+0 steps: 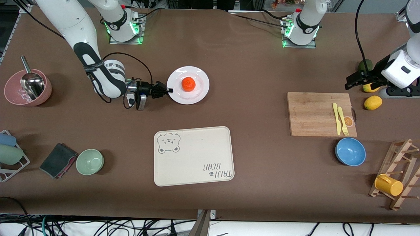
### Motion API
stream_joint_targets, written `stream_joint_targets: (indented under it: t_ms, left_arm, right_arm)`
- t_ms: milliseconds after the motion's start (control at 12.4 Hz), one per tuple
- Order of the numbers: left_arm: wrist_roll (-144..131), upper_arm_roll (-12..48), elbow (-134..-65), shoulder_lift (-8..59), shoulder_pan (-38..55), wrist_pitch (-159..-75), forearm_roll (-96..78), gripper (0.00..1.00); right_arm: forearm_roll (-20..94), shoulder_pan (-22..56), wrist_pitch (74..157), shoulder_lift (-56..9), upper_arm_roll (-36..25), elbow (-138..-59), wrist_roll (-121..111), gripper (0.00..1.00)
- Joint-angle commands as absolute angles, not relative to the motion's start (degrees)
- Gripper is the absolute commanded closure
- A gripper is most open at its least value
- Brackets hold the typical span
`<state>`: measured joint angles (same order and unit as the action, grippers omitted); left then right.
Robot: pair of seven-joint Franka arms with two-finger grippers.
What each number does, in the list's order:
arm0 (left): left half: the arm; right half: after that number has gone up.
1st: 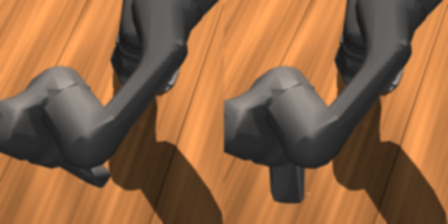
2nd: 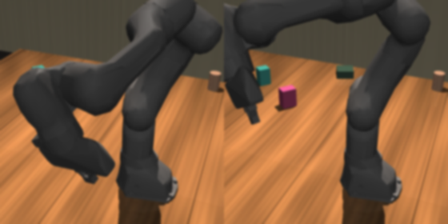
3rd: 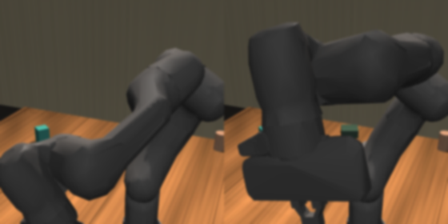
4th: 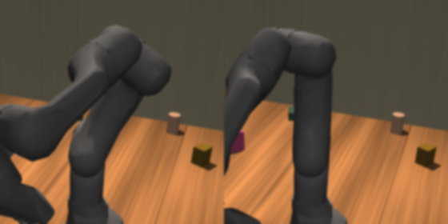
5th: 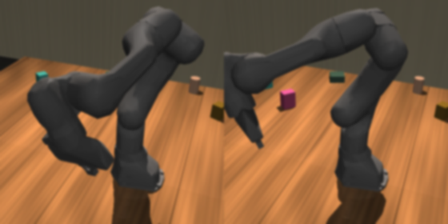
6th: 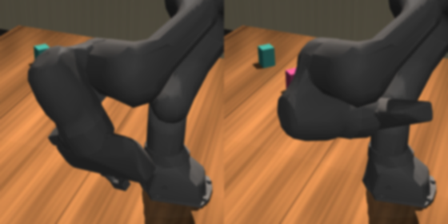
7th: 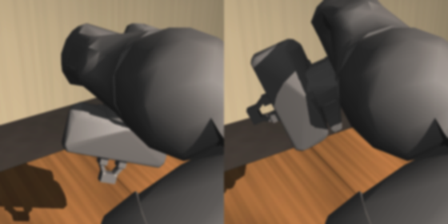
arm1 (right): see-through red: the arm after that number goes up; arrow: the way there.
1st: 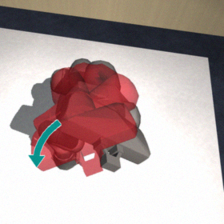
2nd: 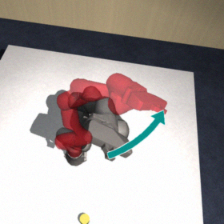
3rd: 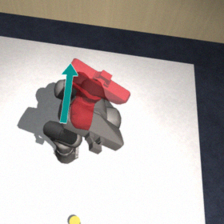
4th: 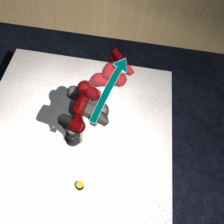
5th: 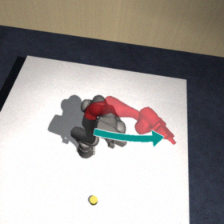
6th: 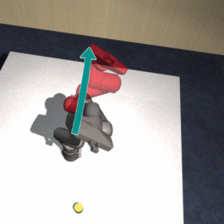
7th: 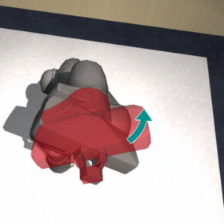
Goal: Place orange and plate with both arms
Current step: 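Slide the plate with the right gripper onto the bear tray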
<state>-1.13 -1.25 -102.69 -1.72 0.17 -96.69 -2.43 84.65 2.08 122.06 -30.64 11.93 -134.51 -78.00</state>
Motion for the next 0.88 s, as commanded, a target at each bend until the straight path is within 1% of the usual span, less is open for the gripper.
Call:
stream_joint_targets:
  t_ms: [0, 80, 241, 643, 804]
  left_arm:
    - [-0.2, -0.4, -101.1, -0.5, 0.4, -95.8, -1.4, 0.00]
    - [-0.2, -0.4, -101.1, -0.3, 0.4, -95.8, -1.3, 0.00]
    - [-0.2, -0.4, -101.1, -0.3, 0.4, -95.8, -1.3, 0.00]
    - [-0.2, -0.4, -101.1, -0.3, 0.4, -95.7, -1.4, 0.00]
    - [-0.2, -0.4, -101.1, -0.3, 0.4, -95.7, -1.4, 0.00]
  right_arm:
    - [85.9, 1.5, 121.2, -31.4, 12.2, -134.2, -79.5, 0.92]
    - [86.0, 1.5, 121.2, -31.5, 12.2, -134.2, -79.6, 0.95]
    - [86.1, 1.5, 121.1, -31.5, 12.2, -134.2, -79.9, 1.00]
    - [86.4, 1.4, 121.0, -31.5, 12.2, -133.3, -79.9, 1.00]
    - [86.4, 0.1, 118.8, -31.4, 12.2, -131.5, -79.4, 1.00]
